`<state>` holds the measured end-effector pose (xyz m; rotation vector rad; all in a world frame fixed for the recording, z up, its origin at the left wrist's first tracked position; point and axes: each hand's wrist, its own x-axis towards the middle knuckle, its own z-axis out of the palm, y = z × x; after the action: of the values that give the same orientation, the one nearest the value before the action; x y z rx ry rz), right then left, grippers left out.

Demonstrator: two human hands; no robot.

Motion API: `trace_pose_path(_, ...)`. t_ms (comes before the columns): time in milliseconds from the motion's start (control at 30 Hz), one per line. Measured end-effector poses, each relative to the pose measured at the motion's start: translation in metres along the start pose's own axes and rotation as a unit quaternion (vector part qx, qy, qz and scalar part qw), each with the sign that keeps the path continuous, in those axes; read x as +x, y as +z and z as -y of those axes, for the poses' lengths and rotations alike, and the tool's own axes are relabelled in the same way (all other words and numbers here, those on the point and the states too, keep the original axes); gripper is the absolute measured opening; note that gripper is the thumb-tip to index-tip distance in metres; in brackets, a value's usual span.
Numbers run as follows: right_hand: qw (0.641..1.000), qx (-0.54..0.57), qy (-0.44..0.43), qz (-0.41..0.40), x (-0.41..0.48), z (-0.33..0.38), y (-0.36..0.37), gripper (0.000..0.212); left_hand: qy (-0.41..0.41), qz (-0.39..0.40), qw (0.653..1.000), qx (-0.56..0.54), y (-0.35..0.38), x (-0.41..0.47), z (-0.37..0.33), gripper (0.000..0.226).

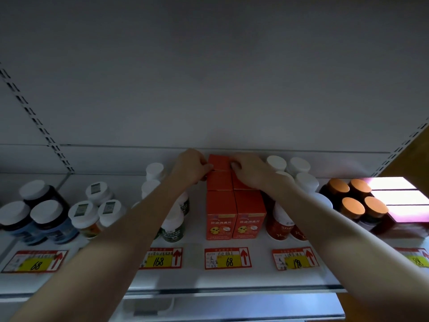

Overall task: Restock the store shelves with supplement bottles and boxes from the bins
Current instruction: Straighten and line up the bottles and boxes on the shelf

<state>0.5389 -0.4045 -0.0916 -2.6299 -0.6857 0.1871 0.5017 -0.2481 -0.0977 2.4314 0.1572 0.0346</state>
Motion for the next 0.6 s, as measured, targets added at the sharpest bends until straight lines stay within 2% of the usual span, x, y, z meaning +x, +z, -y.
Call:
trace_pose_path(267,1.0,0.01,-0.02,0.004,-0.0035,0.0024,0.004,0.032,0.021,-0.048,0.998,0.035,0.0036,-0.0039,-0.0001,0.031)
trace_pose_path(600,1.0,0.011,-0.021,0.009,-0.0072,0.0043,0.0032,0.032,0.025,-0.052,0.998,0.033,0.0051,-0.0024,0.0032,0.032)
